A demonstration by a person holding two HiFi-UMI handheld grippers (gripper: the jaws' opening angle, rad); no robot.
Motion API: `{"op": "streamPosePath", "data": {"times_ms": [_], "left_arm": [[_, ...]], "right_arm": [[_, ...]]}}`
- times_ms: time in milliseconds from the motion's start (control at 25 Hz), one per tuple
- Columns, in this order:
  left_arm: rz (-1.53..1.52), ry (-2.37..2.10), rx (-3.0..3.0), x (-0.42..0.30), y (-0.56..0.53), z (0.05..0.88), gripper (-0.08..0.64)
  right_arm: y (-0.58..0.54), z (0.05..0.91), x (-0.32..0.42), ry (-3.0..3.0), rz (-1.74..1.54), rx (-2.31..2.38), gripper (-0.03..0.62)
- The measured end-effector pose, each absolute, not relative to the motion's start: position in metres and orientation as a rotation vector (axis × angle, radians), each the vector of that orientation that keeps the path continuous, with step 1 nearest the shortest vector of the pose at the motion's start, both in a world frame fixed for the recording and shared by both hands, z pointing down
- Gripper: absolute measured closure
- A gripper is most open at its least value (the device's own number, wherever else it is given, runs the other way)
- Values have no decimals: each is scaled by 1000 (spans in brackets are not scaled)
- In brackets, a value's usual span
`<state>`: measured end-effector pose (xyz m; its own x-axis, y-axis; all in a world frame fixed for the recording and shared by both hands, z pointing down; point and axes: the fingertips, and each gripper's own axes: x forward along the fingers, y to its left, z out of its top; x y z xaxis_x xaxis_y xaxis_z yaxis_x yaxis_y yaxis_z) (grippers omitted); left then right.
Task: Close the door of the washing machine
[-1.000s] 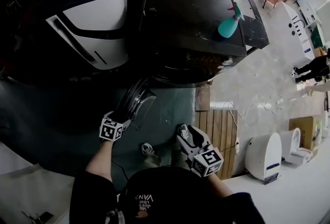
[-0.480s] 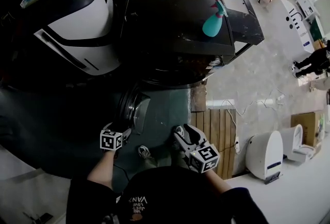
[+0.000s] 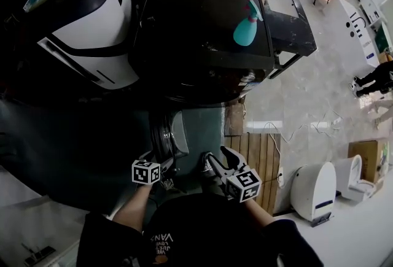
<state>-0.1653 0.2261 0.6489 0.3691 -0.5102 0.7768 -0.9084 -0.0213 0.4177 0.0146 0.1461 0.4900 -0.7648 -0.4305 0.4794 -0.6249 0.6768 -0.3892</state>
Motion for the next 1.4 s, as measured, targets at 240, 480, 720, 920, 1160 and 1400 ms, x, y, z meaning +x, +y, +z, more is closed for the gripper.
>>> {"op": "streamPosePath", "data": {"times_ms": [240,480,720,920,1160,1400], "left_arm": [[477,-1231,1717,-109,192,647,198],[417,-1210,1749,-62,146,644,202],[392,-1182,1785,-29,95,642,210],[388,-1126,1823,-12,57,639,210],[418,-1050,1880,-2,19,639,225],[458,-1000,1927,0,-15,638,253]], "right_arm": [[121,500,50,-2529,776,813,394],[95,508,87,-2524,757,808,407],[73,522,118,-2503,792,868,411],[59,538,131,-2454,836,950,417],[37,561,129,-2399,903,1071,444],[7,587,119,-2328,960,1188,462]]}}
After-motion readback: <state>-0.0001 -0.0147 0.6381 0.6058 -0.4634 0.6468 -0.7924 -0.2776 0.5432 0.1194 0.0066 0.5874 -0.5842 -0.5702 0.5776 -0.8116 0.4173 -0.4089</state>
